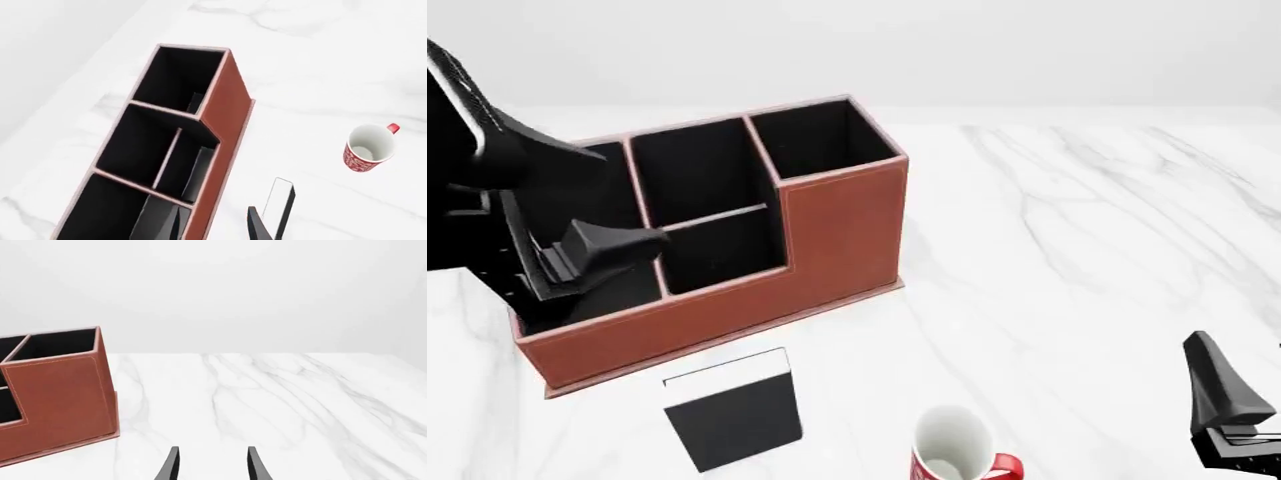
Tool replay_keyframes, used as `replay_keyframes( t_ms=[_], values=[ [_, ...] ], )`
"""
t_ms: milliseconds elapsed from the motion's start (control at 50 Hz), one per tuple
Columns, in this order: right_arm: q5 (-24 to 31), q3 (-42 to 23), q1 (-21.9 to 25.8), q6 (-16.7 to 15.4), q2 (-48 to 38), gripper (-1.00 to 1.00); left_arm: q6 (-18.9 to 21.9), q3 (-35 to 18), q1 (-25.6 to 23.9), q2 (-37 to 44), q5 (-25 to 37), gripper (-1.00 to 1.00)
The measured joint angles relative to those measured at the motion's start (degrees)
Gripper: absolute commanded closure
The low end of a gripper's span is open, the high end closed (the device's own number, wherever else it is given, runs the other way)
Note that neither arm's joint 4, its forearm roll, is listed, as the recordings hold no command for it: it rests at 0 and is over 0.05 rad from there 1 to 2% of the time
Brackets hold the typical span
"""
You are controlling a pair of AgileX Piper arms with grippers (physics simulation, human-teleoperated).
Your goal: Pick up the book and place it in the front compartment of the caddy.
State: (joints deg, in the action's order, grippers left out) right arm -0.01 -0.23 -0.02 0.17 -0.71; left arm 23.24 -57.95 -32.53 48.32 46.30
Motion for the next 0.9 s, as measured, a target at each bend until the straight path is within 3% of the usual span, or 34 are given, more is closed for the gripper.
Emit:
replay_keyframes(
  t_ms=[340, 900],
  values=[
    [0.0, 0.0, 0.0, 0.0, 0.0, -1.0, 4.1, -2.1, -1.4, 6.9, 6.2, -1.0],
    [0.0, 0.0, 0.0, 0.0, 0.0, -1.0, 6.3, 1.4, -3.5, 10.3, 6.3, -1.0]
  ],
)
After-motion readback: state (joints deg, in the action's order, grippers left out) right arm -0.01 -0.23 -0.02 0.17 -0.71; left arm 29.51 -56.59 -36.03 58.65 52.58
